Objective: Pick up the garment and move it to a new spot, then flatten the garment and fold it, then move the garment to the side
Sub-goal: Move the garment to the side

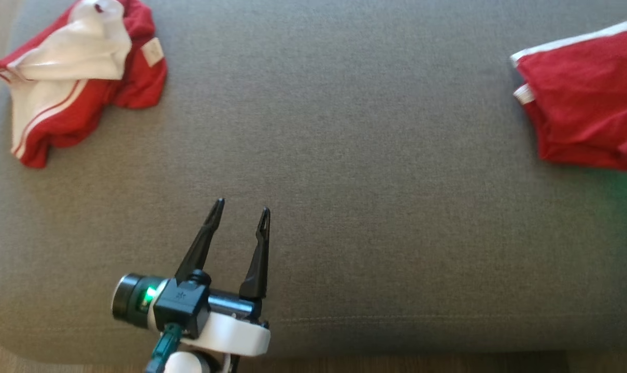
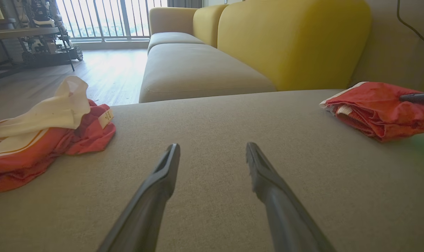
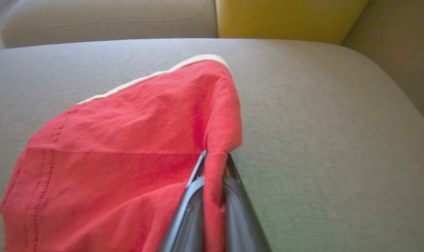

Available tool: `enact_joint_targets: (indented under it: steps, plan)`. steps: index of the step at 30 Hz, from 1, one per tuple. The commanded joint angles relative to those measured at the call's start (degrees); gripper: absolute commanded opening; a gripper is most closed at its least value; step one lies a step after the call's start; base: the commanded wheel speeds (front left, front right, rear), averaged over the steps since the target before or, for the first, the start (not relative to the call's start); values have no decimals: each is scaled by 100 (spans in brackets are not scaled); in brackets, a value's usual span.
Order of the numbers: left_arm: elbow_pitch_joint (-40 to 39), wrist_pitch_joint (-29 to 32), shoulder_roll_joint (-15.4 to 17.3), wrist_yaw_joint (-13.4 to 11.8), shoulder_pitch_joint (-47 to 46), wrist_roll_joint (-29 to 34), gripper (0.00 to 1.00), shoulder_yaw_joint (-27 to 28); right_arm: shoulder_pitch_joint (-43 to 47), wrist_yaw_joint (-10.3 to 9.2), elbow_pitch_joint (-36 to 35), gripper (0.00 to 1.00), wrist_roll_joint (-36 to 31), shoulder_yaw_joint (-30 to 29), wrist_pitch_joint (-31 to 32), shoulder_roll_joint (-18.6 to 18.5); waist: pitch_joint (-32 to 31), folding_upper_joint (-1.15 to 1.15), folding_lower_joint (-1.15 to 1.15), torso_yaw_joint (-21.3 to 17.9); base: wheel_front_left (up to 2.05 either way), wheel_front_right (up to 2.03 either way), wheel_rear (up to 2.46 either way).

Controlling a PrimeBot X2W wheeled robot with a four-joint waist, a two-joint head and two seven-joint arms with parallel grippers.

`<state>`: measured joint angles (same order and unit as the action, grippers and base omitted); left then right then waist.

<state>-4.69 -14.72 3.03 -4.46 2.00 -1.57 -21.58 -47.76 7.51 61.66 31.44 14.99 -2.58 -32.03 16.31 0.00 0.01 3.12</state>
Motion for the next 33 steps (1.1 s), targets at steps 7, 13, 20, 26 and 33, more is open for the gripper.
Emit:
enact_joint_targets:
  steps: [7,13,20,26,33]
  plan:
    - [-172,-28,3,49,-264,72,100,192,-313,-2,151,0,-266,-221,-338,-449,235,0,-1,-183,0,0,0]
    - [-163,-28,28,87,-350,93,100,181,-424,-2,211,0,-430,-270,-394,-486,329,0,-1,-232,0,0,0]
    - [-161,-28,45,87,-401,103,100,181,-504,-2,279,0,-675,-303,-544,-572,364,0,-1,-211,0,0,0]
    - [-154,-28,49,68,-385,83,100,202,-641,-2,515,18,-1058,-408,-702,-579,322,0,-1,-205,0,0,0]
    - [-171,-28,44,73,-385,59,100,189,-775,-2,696,100,-1552,-625,-1054,-607,228,0,-1,-190,0,0,0]
